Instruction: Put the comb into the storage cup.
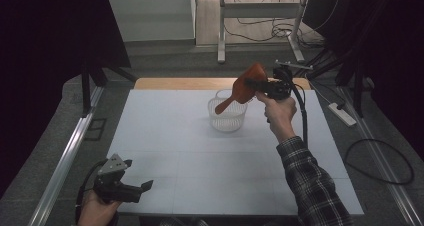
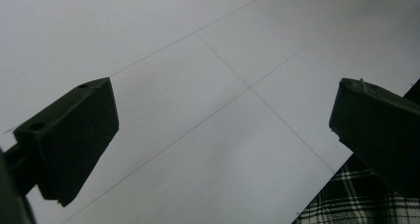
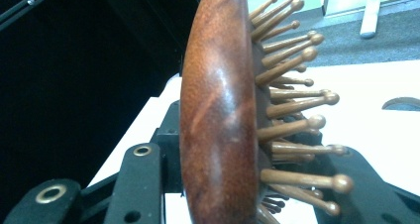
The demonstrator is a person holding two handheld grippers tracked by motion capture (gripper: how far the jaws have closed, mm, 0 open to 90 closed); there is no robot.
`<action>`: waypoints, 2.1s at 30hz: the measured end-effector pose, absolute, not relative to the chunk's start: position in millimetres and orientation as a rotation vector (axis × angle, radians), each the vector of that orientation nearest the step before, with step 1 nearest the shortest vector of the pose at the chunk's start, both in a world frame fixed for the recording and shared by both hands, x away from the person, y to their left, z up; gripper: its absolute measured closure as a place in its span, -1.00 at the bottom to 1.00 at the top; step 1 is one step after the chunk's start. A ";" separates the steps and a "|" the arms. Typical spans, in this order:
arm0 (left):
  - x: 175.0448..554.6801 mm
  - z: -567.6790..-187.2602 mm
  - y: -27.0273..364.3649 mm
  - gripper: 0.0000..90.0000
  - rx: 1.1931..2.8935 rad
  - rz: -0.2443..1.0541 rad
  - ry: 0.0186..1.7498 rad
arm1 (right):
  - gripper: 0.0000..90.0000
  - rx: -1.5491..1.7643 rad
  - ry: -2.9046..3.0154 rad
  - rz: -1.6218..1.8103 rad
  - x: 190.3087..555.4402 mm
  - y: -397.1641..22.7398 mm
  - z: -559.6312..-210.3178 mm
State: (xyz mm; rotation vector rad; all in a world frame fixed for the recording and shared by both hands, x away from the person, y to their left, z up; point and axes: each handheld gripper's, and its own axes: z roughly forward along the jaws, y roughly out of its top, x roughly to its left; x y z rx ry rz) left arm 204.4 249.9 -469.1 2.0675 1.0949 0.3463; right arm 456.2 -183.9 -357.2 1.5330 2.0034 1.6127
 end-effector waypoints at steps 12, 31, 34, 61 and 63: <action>204.7 -469.2 249.7 -1.00 2.073 0.343 1.095 | 0.22 1.526 2.025 1.572 459.6 -173.7 -367.2; 205.1 -469.4 249.8 -1.00 2.074 0.339 1.102 | 0.21 1.549 2.058 1.513 464.6 -165.5 -390.0; 205.3 -469.5 249.9 -1.00 2.073 0.338 1.102 | 0.21 1.551 2.061 1.508 464.9 -164.9 -392.4; 205.4 -469.6 249.5 -1.00 2.079 0.338 1.101 | 0.15 1.611 2.070 1.512 469.6 -170.2 -413.4; 205.4 -469.5 249.4 -1.00 2.079 0.338 1.101 | 0.14 1.621 2.065 1.515 470.0 -171.5 -414.3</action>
